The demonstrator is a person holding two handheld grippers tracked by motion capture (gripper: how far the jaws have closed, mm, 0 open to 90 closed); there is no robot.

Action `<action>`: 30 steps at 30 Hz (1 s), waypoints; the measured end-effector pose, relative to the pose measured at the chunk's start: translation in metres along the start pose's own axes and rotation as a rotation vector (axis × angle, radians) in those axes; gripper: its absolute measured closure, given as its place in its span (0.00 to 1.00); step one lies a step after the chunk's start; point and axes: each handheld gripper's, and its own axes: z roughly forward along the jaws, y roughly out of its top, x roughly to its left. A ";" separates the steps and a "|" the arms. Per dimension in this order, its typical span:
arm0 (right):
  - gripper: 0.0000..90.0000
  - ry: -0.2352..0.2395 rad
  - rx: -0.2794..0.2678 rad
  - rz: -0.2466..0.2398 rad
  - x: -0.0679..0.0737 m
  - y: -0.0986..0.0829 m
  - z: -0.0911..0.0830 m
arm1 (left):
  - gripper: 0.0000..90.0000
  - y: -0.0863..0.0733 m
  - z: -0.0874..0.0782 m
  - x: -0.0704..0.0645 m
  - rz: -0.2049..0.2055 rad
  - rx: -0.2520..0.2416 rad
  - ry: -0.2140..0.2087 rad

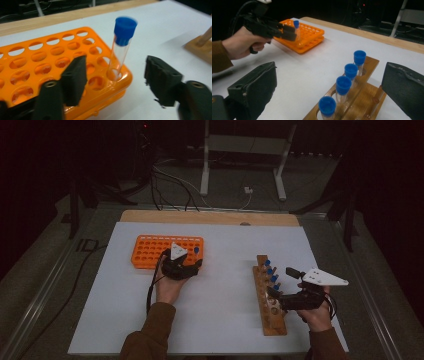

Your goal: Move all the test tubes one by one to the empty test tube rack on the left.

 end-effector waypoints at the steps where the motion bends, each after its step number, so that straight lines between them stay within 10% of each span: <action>1: 0.02 -0.002 0.005 -0.001 0.000 -0.001 0.000 | 0.29 0.001 -0.003 0.000 -0.006 -0.004 -0.006; 11: 0.18 -0.002 0.074 -0.015 -0.004 -0.012 -0.002 | 0.02 0.007 -0.038 -0.004 -0.041 -0.057 -0.067; 30: 0.81 0.050 0.141 -0.077 -0.006 -0.030 0.003 | 0.01 -0.002 -0.067 -0.020 -0.031 -0.089 -0.129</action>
